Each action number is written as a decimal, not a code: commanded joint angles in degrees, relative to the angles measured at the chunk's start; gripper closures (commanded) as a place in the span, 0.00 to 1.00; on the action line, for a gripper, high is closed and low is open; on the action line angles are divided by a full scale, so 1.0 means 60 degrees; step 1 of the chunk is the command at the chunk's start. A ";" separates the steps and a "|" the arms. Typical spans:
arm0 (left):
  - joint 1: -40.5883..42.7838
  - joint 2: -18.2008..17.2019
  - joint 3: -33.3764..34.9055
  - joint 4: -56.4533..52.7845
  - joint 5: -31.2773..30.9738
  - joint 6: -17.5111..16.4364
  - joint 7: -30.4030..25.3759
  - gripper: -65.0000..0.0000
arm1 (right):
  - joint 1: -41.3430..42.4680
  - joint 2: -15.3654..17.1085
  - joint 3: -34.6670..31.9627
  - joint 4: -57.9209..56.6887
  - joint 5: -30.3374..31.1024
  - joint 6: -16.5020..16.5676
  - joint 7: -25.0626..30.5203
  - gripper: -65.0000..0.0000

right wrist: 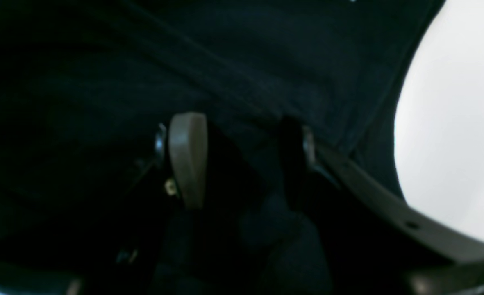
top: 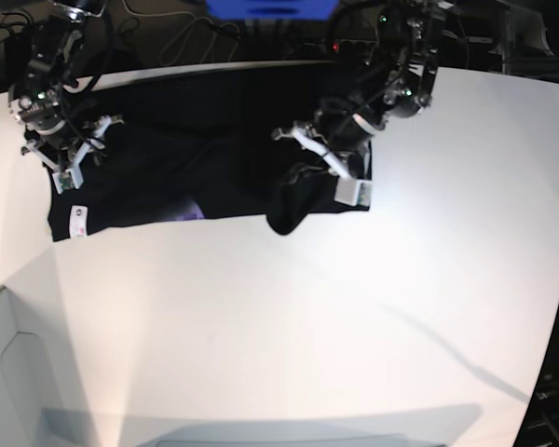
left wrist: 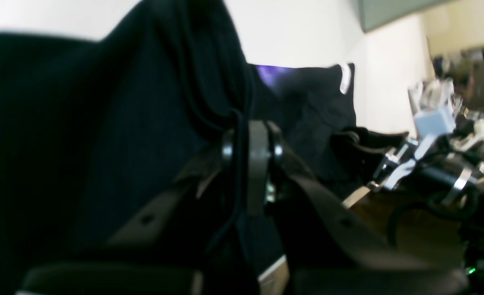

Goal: Fold the T-shirt properly
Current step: 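Lift the end held by the left gripper and fold it toward the right gripper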

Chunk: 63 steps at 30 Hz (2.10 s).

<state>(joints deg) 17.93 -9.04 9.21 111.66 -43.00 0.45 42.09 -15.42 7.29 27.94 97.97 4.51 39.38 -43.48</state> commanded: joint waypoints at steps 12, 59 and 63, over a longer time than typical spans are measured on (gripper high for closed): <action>-0.1824 0.0063 0.2589 -0.1371 0.1226 -0.0023 -0.0194 1.00 | 0.0292 0.0111 0.0024 0.0118 0.0046 0.0104 0.0046 0.54; -0.2982 0.0180 0.3454 -0.0917 0.2896 -0.0009 0.0436 0.47 | 0.0541 0.0111 -0.0196 0.0177 0.0046 0.0104 0.0017 0.54; -0.2366 -0.0670 0.2648 -0.0727 0.2882 -0.0023 0.0451 0.55 | 0.0658 0.0096 -0.0196 0.0177 0.0046 0.0104 0.0002 0.54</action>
<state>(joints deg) 4.51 -13.54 24.99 105.97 -24.75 0.86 46.15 -11.64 7.40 26.55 97.95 4.32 39.38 -44.34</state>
